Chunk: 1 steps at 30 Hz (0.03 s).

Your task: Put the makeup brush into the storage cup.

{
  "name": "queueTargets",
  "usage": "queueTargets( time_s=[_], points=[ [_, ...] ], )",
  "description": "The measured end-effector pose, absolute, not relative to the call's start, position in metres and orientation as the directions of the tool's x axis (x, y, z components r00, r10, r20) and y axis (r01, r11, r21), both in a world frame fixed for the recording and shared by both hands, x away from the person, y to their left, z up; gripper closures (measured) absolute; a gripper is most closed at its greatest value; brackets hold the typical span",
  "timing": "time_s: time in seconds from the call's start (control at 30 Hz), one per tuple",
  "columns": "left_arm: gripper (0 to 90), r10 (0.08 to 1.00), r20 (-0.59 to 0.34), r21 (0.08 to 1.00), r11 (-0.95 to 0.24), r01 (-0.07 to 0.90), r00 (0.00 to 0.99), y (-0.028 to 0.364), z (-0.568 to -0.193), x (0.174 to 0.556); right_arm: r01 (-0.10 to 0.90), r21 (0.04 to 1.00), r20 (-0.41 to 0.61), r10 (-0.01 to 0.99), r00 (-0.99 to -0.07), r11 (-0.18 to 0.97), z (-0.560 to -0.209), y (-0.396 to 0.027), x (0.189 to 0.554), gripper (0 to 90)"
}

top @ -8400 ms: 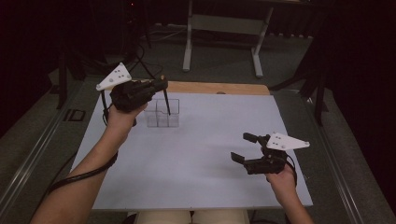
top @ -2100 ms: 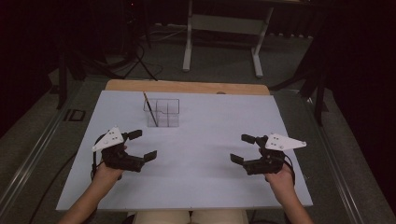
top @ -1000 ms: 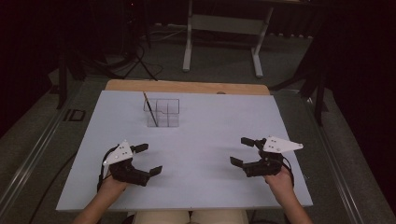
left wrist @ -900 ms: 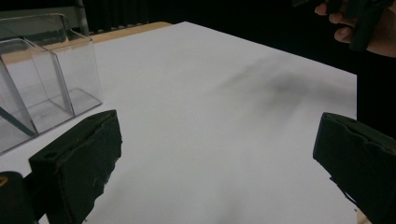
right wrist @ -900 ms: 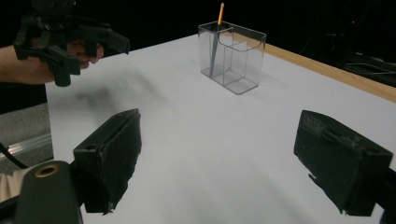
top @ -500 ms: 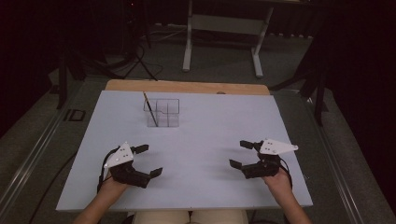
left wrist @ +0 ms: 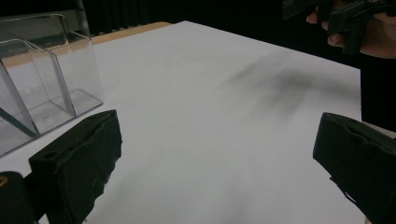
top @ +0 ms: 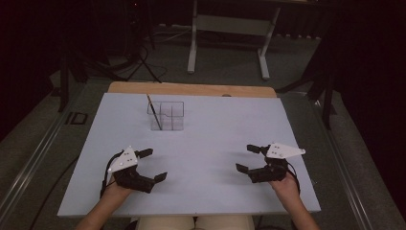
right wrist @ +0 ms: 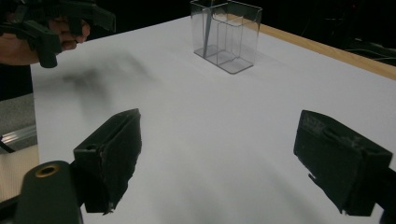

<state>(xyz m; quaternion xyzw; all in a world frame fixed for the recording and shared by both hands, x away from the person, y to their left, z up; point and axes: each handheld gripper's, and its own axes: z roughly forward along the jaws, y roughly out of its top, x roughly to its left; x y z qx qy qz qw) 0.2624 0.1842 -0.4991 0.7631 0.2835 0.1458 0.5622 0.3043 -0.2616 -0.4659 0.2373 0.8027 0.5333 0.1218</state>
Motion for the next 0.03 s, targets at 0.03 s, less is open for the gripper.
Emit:
queueTargets(
  time_s=[0.03],
  points=[
    [2.2,0.597,-0.096,0.941,-0.207,0.269,0.797,0.1842,-0.4991,0.2624,0.251,0.914,0.058,0.511,-0.858,0.318,-0.4659,-0.2616,0.3043,15.1]
  ],
)
